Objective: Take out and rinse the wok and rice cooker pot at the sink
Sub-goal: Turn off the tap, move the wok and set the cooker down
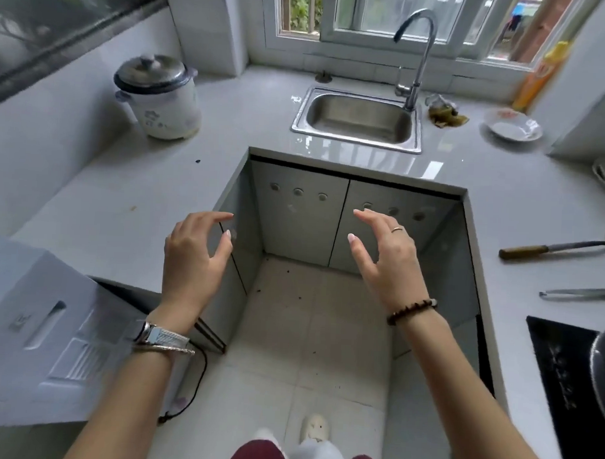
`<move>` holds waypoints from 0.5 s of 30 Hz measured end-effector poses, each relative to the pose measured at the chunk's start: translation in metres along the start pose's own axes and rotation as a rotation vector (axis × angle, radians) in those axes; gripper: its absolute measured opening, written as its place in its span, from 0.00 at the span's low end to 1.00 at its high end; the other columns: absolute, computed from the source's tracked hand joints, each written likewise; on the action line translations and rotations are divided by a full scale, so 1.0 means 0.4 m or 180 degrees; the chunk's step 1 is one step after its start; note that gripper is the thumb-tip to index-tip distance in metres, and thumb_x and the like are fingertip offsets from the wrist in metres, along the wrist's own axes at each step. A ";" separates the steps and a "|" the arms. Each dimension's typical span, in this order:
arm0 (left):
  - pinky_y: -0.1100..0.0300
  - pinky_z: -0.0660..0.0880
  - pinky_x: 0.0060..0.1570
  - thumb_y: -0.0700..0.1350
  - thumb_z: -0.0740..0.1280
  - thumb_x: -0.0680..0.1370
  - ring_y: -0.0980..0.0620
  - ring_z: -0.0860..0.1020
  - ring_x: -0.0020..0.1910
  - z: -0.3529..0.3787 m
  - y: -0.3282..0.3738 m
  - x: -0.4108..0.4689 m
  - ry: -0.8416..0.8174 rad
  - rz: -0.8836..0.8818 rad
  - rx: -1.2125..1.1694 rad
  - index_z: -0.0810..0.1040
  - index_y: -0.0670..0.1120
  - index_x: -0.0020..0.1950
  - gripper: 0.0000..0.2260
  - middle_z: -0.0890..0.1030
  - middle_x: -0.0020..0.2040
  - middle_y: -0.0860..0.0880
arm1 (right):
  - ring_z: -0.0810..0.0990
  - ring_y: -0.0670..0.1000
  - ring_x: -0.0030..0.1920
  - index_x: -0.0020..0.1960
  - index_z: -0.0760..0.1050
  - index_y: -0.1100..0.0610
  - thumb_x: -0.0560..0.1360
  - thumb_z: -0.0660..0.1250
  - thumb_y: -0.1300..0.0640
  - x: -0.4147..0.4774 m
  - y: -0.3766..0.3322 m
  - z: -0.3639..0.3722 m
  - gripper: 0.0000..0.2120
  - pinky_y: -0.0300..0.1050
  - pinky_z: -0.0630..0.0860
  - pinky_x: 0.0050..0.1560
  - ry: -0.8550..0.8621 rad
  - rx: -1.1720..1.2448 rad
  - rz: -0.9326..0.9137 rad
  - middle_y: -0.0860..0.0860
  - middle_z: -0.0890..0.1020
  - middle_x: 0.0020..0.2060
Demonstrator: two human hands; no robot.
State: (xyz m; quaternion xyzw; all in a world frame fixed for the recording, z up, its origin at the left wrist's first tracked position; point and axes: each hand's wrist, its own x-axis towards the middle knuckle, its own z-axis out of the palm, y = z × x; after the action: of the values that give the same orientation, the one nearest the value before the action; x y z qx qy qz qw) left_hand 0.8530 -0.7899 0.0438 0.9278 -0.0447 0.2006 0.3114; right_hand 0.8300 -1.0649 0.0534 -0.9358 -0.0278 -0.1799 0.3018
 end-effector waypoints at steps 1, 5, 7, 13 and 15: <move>0.55 0.67 0.56 0.41 0.66 0.77 0.49 0.74 0.54 0.007 0.003 0.015 0.0039 -0.0037 0.0035 0.78 0.49 0.59 0.11 0.79 0.55 0.49 | 0.75 0.50 0.62 0.66 0.73 0.53 0.77 0.62 0.49 0.030 0.009 0.004 0.19 0.52 0.68 0.66 -0.0039 -0.0002 -0.0055 0.51 0.77 0.62; 0.57 0.66 0.56 0.40 0.66 0.77 0.49 0.74 0.55 0.023 -0.006 0.068 0.0156 -0.0212 0.0155 0.78 0.49 0.59 0.11 0.79 0.56 0.49 | 0.74 0.49 0.63 0.66 0.72 0.53 0.78 0.64 0.51 0.137 0.024 0.032 0.17 0.52 0.68 0.67 -0.0157 0.0094 -0.0203 0.50 0.77 0.61; 0.56 0.67 0.57 0.40 0.66 0.77 0.48 0.74 0.55 0.025 -0.021 0.097 0.0196 -0.0323 0.0193 0.78 0.49 0.59 0.11 0.79 0.56 0.50 | 0.73 0.49 0.63 0.66 0.72 0.52 0.78 0.63 0.51 0.189 0.023 0.056 0.17 0.51 0.67 0.67 -0.0235 0.0122 -0.0255 0.50 0.77 0.62; 0.53 0.68 0.58 0.40 0.65 0.78 0.47 0.75 0.56 0.027 -0.100 0.210 0.0337 -0.0501 0.0348 0.78 0.48 0.59 0.11 0.79 0.56 0.49 | 0.74 0.48 0.63 0.66 0.72 0.52 0.78 0.63 0.50 0.353 0.006 0.156 0.17 0.41 0.64 0.65 -0.0449 0.0237 -0.0397 0.48 0.76 0.62; 0.53 0.69 0.59 0.40 0.65 0.78 0.47 0.75 0.57 0.028 -0.132 0.258 0.0390 -0.0548 0.0349 0.78 0.48 0.60 0.11 0.78 0.57 0.48 | 0.73 0.48 0.63 0.66 0.72 0.52 0.78 0.63 0.51 0.413 -0.008 0.194 0.17 0.37 0.63 0.65 -0.0488 0.0247 -0.0450 0.48 0.77 0.62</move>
State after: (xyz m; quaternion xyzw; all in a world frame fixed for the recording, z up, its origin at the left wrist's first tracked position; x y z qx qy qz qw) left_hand 0.9624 -0.7502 0.0474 0.9299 0.0654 0.2316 0.2784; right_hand 1.0085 -1.0269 0.0550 -0.9302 -0.1237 -0.1274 0.3214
